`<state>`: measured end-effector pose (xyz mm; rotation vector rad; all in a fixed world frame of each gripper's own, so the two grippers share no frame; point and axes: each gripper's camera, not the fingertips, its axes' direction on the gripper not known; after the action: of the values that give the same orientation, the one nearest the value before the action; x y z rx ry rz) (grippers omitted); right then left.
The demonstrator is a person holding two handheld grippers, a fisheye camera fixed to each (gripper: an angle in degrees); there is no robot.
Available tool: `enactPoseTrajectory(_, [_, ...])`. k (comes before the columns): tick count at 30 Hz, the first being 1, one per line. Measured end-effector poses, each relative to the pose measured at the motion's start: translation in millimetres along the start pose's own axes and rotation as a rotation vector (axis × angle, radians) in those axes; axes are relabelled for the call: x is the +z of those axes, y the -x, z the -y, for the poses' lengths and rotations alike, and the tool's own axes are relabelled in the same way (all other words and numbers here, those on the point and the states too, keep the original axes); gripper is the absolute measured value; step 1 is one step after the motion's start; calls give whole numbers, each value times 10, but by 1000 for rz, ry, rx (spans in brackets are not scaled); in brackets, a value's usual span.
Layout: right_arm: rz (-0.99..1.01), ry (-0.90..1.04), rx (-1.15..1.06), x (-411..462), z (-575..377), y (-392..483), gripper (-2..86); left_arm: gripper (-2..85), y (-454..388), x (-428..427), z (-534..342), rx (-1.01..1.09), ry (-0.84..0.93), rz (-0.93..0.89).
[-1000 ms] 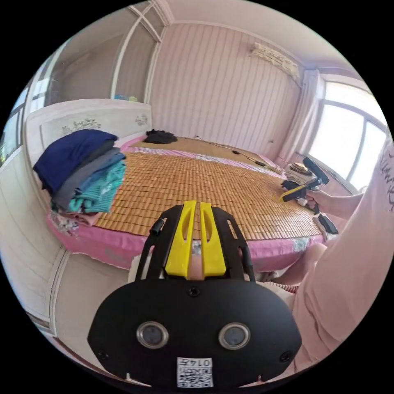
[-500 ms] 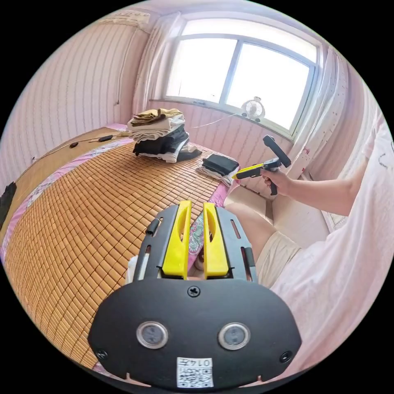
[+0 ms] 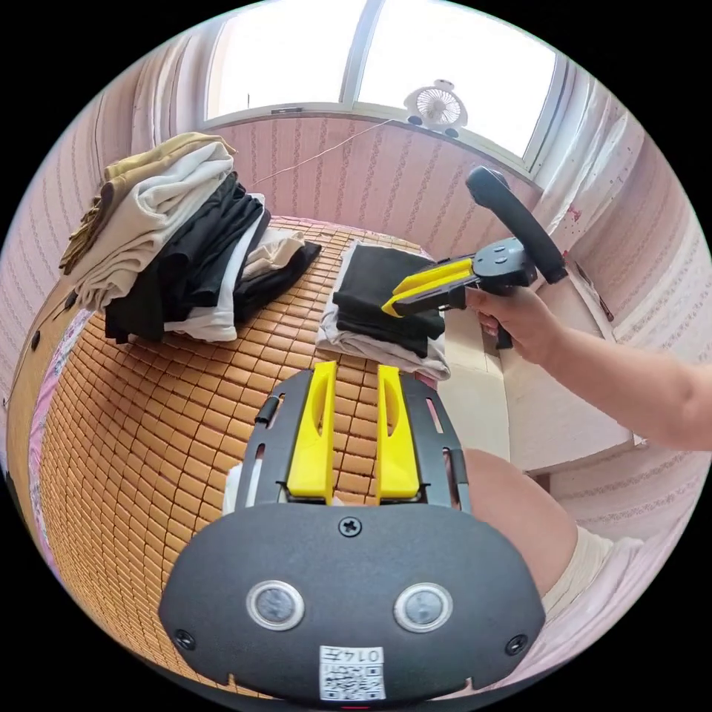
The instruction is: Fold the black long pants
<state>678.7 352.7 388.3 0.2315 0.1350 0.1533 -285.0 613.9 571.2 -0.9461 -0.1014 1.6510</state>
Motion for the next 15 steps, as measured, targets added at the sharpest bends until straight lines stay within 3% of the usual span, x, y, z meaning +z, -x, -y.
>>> enactPoseTrajectory(5, [166,-48,8,-41,-106,-223,122,97,133,668,605,-30,90,2])
enactPoseTrajectory(8, [57,60,-82,133,-125,-184,86,97,158,981,776,-30,155,-14])
enactPoseTrajectory(15, [155,-52,-36,-269,-292,-616,36,44,54,1069,929,-25,219,-3])
